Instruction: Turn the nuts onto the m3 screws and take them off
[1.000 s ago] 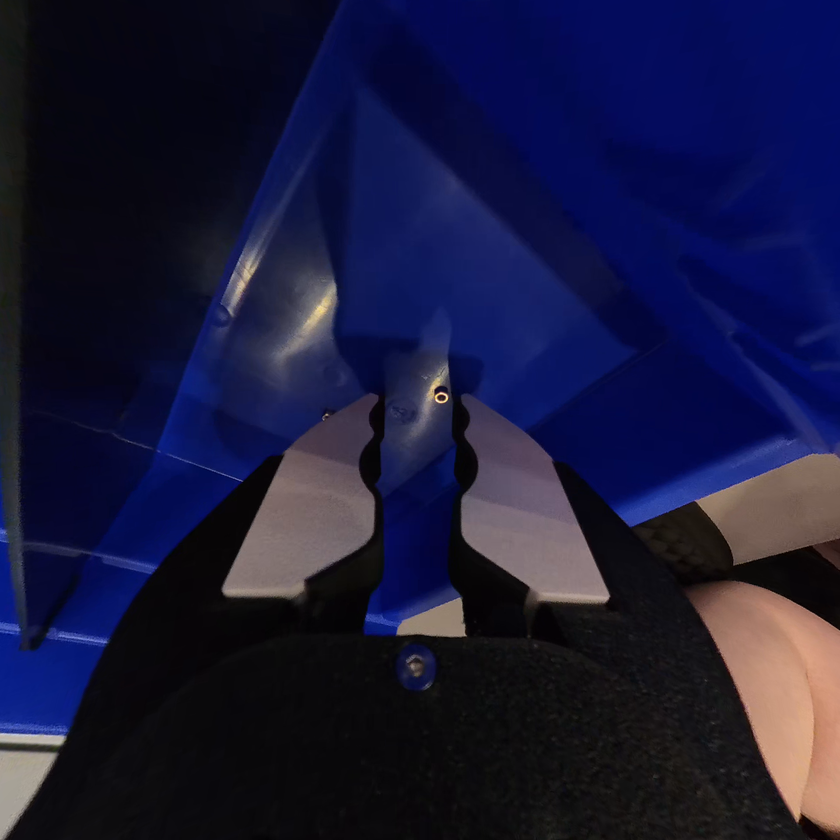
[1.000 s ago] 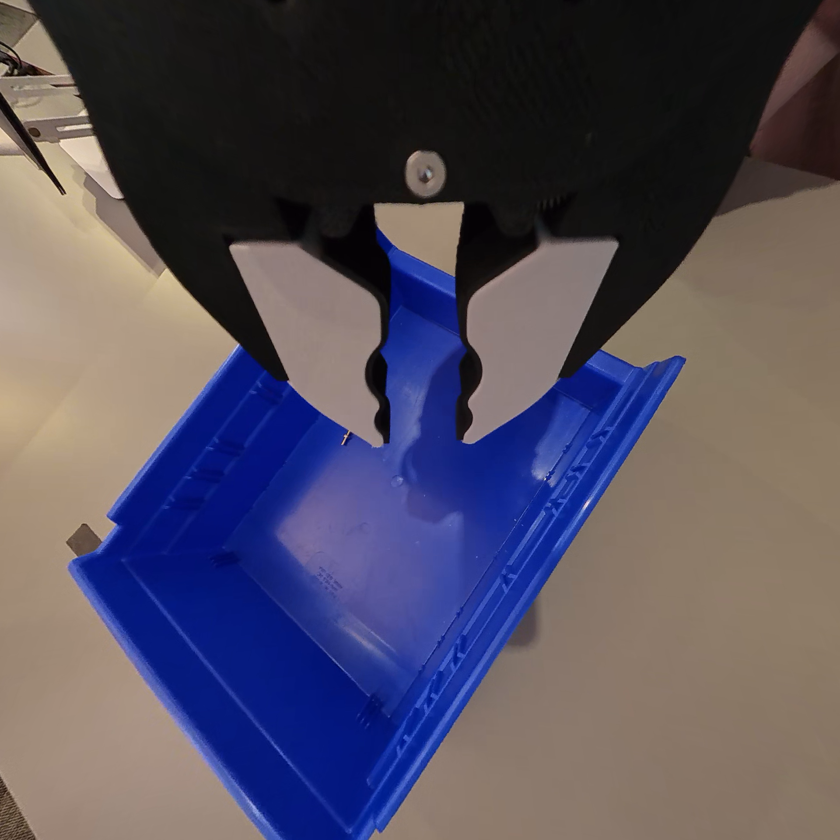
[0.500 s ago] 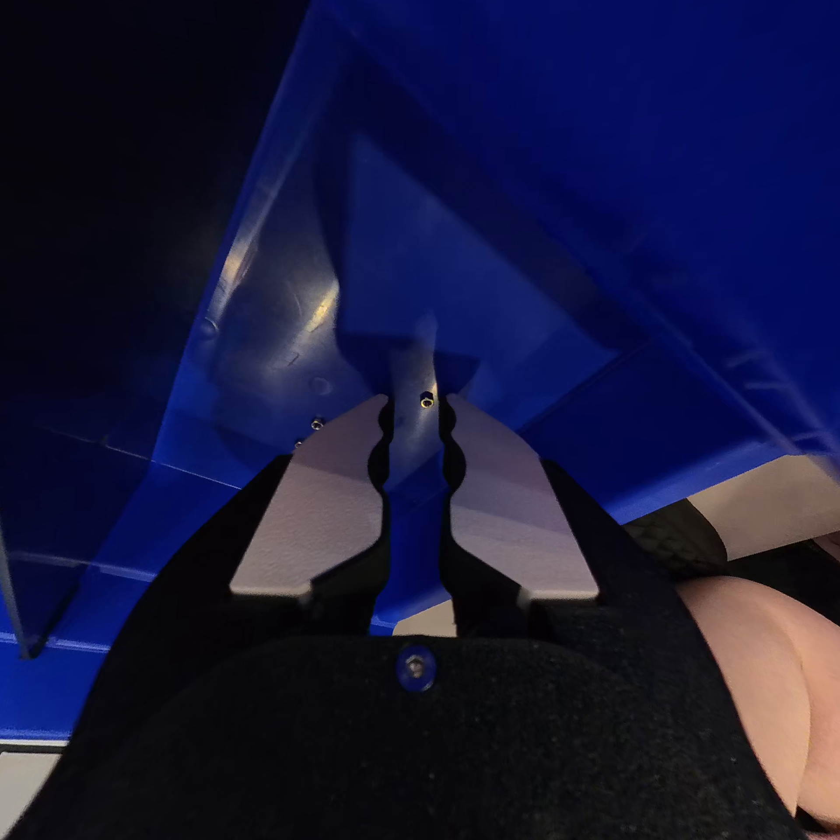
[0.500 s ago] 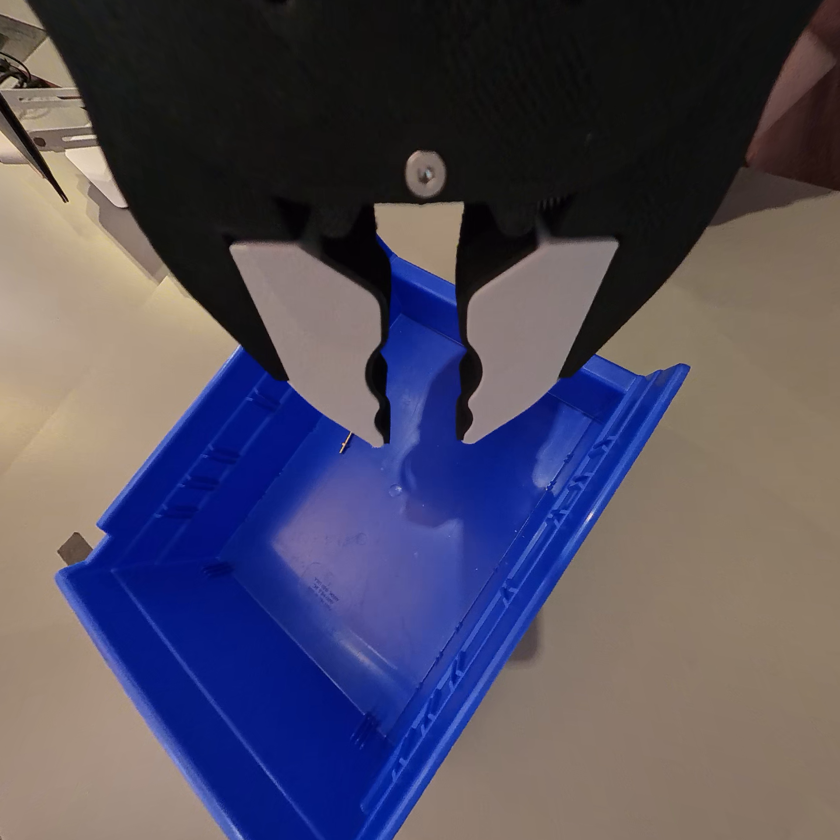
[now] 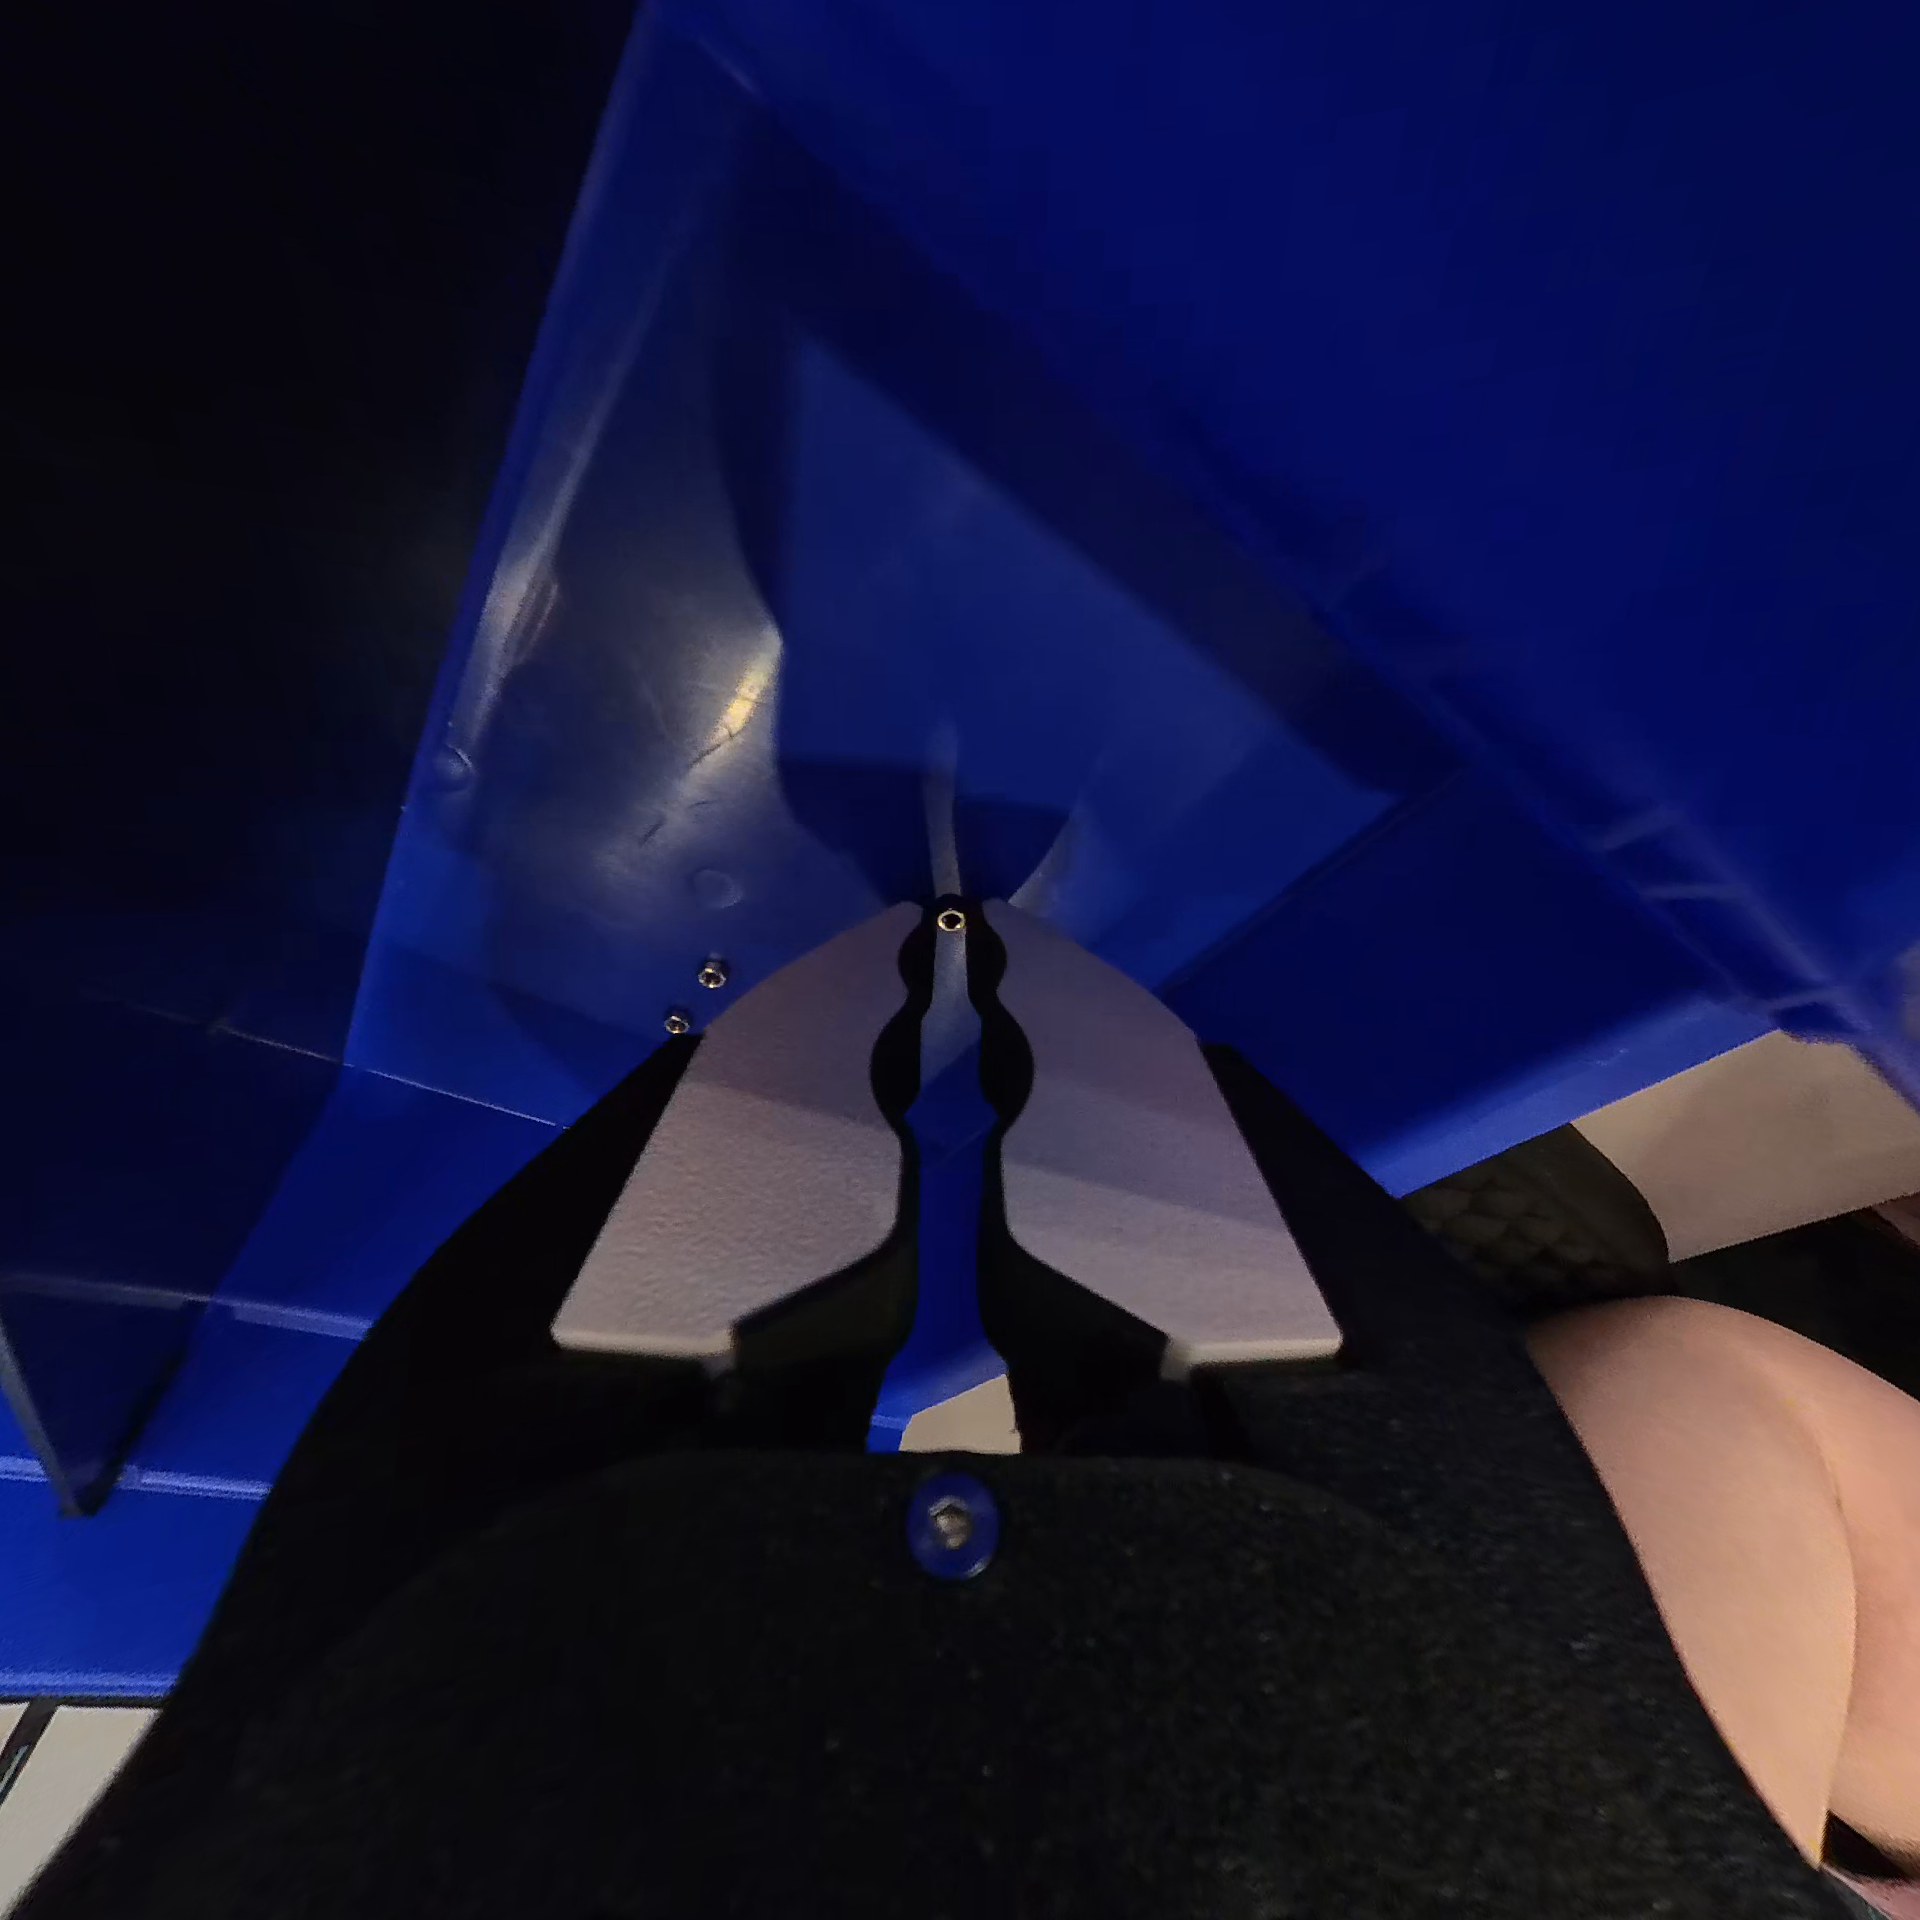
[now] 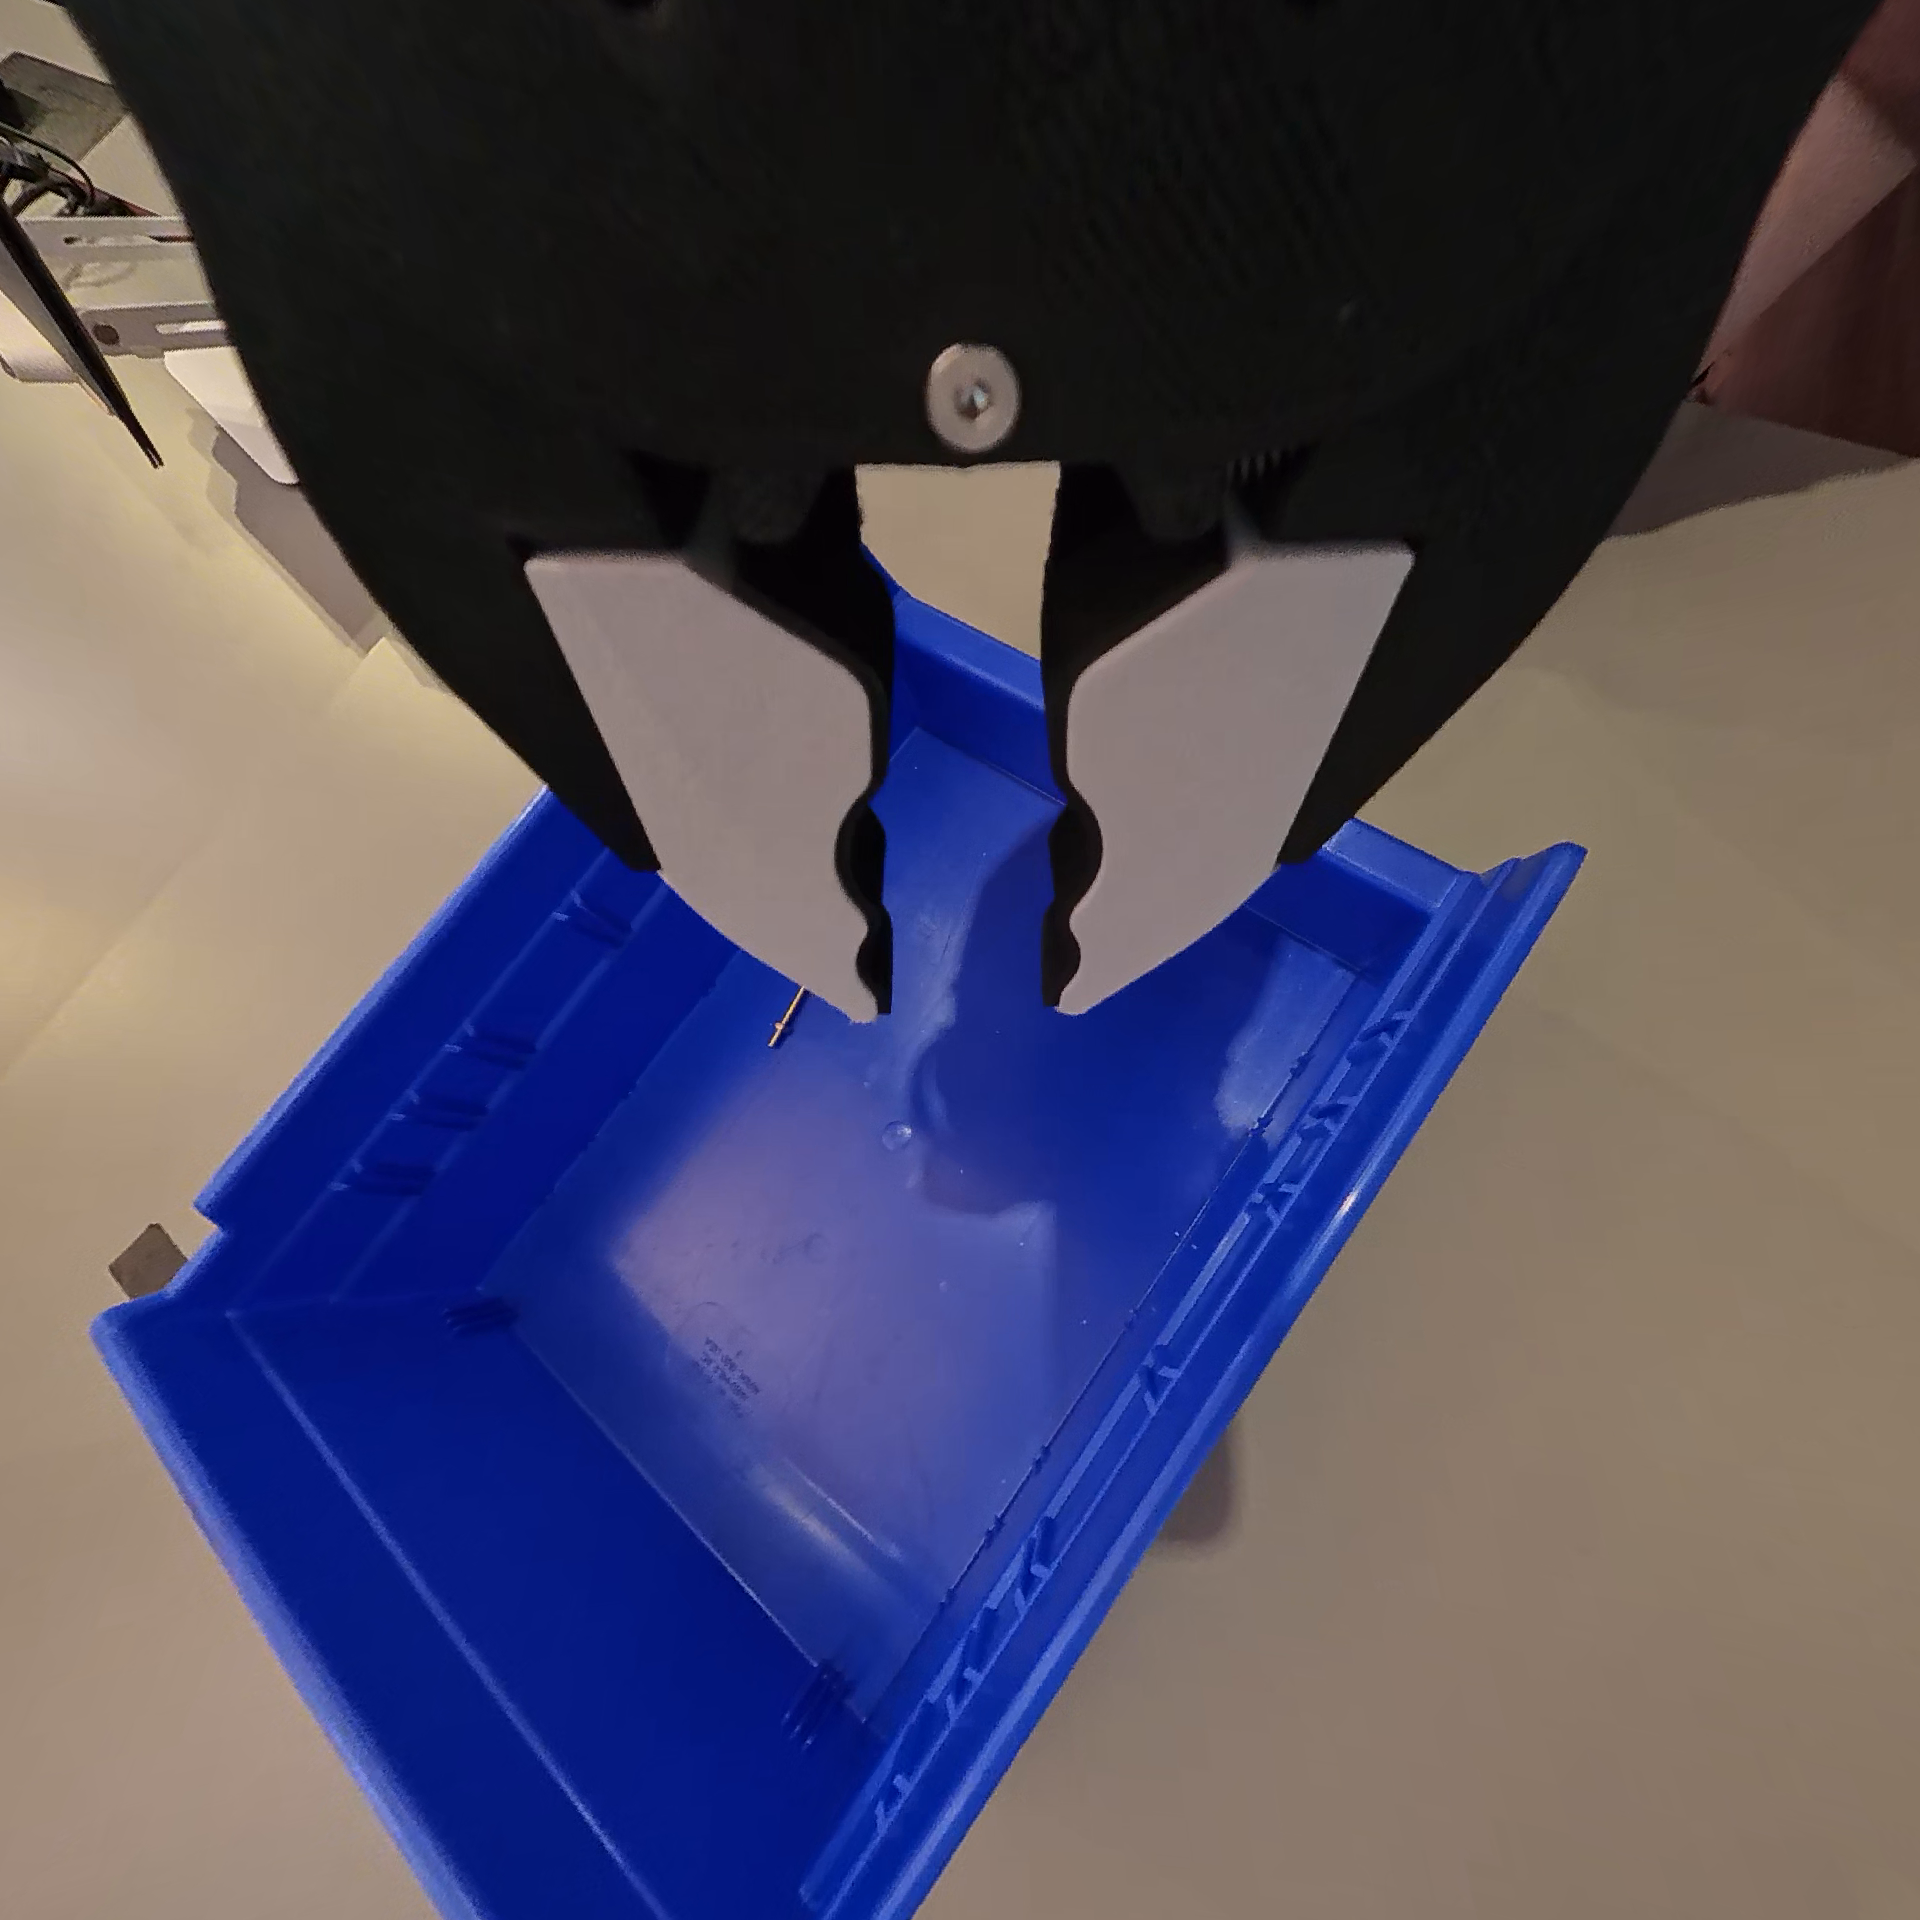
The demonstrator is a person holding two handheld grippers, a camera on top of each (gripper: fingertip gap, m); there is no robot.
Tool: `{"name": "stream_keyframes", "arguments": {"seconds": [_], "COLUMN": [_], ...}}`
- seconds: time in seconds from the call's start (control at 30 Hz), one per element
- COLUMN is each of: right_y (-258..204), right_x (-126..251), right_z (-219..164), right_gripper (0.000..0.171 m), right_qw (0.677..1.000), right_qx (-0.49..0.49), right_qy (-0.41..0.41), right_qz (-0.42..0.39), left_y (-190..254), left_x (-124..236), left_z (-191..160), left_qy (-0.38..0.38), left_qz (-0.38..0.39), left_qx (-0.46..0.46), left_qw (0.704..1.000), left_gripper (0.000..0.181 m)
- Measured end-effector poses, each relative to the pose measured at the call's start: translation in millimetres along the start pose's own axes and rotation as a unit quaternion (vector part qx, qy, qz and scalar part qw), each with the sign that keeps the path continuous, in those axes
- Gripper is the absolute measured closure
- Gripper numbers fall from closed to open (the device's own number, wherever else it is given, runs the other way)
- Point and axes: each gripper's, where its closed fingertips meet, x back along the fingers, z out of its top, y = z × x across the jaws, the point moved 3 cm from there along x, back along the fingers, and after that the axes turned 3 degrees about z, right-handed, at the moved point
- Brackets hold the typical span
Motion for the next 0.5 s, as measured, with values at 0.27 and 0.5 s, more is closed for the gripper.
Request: {"name": "stream_keyframes", "arguments": {"seconds": [0.27,0.5], "right_y": [0.1,-0.4], "right_x": [-1.9,-3.7], "right_z": [-1.8,-3.0], "right_gripper": [0.143,0.143], "right_qw": [1.000,1.000], "right_qx": [0.000,0.001], "right_qy": [-0.007,-0.013], "right_qz": [0.002,0.004], "left_y": [-0.2,-2.3], "left_x": [0.1,2.3], "left_z": [0.0,-0.7], "left_qy": [0.001,0.006], "left_qz": [-0.001,0.004], "left_qx": [-0.001,0.001], "left_qw": [1.000,1.000], "left_gripper": [0.176,0.175]}}
